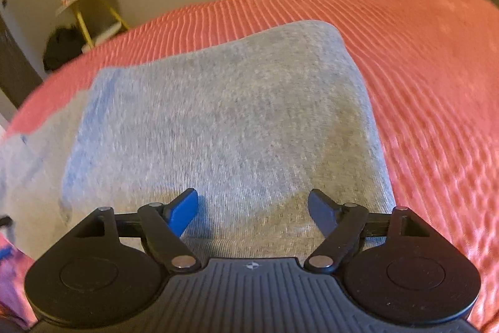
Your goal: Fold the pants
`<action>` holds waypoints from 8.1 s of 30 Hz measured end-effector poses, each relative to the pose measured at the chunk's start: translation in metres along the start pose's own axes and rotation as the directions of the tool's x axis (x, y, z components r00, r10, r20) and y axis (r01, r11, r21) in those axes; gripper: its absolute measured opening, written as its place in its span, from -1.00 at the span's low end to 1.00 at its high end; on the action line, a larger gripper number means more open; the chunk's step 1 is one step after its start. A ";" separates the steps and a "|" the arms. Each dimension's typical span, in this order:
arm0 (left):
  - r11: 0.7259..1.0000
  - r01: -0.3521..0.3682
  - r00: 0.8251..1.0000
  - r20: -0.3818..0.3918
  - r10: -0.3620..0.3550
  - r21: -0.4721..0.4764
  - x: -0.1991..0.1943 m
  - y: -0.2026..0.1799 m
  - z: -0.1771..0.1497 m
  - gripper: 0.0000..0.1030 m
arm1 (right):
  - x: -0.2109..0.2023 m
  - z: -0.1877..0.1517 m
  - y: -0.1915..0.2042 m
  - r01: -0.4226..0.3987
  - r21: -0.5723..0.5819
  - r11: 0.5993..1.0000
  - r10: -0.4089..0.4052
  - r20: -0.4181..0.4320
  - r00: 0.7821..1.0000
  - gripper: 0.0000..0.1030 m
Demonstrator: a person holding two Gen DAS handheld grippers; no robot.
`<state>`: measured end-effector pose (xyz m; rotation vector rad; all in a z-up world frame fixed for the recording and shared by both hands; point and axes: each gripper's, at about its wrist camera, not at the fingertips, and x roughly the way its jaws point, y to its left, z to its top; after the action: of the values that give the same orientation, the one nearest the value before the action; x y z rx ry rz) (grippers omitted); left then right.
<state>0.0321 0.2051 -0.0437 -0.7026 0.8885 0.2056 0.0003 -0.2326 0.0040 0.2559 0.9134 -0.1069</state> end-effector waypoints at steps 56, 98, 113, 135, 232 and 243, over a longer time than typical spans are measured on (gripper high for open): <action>0.163 0.119 0.946 -0.062 -0.319 0.979 -0.058 -0.252 -0.130 -0.53 | -0.018 -0.004 -0.040 -0.266 0.275 0.924 0.203 0.236 0.950 0.89; 0.971 0.100 0.988 0.092 -0.123 0.219 -0.053 -0.038 -0.027 0.32 | -0.027 0.005 0.078 -0.282 0.167 0.945 0.216 0.332 0.918 -0.09; 0.878 0.173 0.984 -0.033 -0.177 0.446 -0.045 -0.078 -0.054 0.39 | 0.024 -0.005 -0.008 -0.414 0.545 0.729 0.359 0.211 0.909 0.64; 0.794 0.214 0.974 -0.057 -0.221 0.569 -0.029 -0.106 -0.089 -0.21 | -0.066 0.008 -0.035 -0.467 0.475 0.746 0.293 0.395 0.870 -0.30; 0.762 0.457 0.859 -0.449 -0.244 0.460 0.106 -0.200 -0.037 0.69 | 0.025 0.036 -0.124 -0.423 0.350 0.836 0.464 -0.037 0.885 0.93; 0.734 0.497 0.844 -0.455 -0.285 0.462 0.112 -0.200 -0.040 0.35 | 0.024 0.033 -0.128 -0.458 0.347 0.819 0.498 -0.032 0.867 0.36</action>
<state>0.1655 0.0145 -0.0512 -0.3490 1.0522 -0.5864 0.0146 -0.3642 -0.0179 0.8082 0.9246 0.2317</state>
